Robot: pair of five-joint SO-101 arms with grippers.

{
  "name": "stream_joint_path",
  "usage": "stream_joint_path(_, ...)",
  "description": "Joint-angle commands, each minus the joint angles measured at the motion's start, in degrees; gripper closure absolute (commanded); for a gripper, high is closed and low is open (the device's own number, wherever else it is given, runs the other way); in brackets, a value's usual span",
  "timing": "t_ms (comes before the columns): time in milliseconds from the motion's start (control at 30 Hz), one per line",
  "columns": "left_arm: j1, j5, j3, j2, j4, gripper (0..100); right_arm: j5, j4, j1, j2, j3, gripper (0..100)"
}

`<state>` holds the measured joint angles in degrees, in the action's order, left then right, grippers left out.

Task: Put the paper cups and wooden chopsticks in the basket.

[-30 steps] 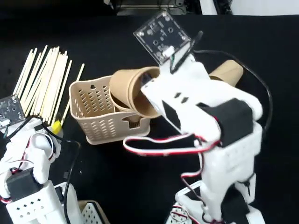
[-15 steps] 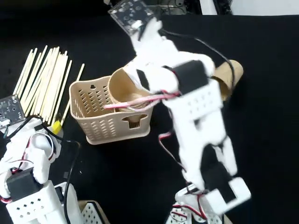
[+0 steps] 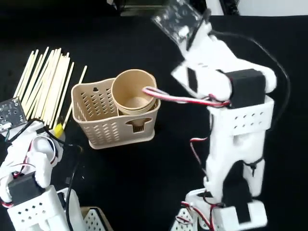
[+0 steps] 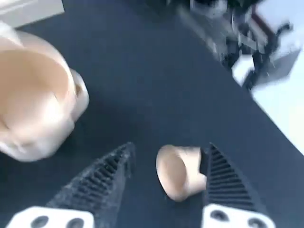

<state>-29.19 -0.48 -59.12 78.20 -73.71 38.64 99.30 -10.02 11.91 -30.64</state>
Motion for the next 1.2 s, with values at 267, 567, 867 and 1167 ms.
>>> stream_joint_path(267, -0.6, 0.0, 0.5, 0.4, 1.1, 74, 20.7, -37.9, 22.8, 7.9, 52.7, 64.0)
stream_joint_path(567, -0.6, 0.0, 0.4, 0.4, 1.1, 74, 21.0, -73.8, 26.6, -1.5, 71.3, 62.6)
stream_joint_path(867, -0.5, 0.0, 0.3, 0.4, 1.1, 74, 14.3, -85.1, 30.1, -4.9, 71.3, 95.5)
stream_joint_path(1167, -0.5, 0.1, 0.3, 0.4, 1.1, 74, 8.2, -76.5, 30.1, 7.9, 72.6, 98.7)
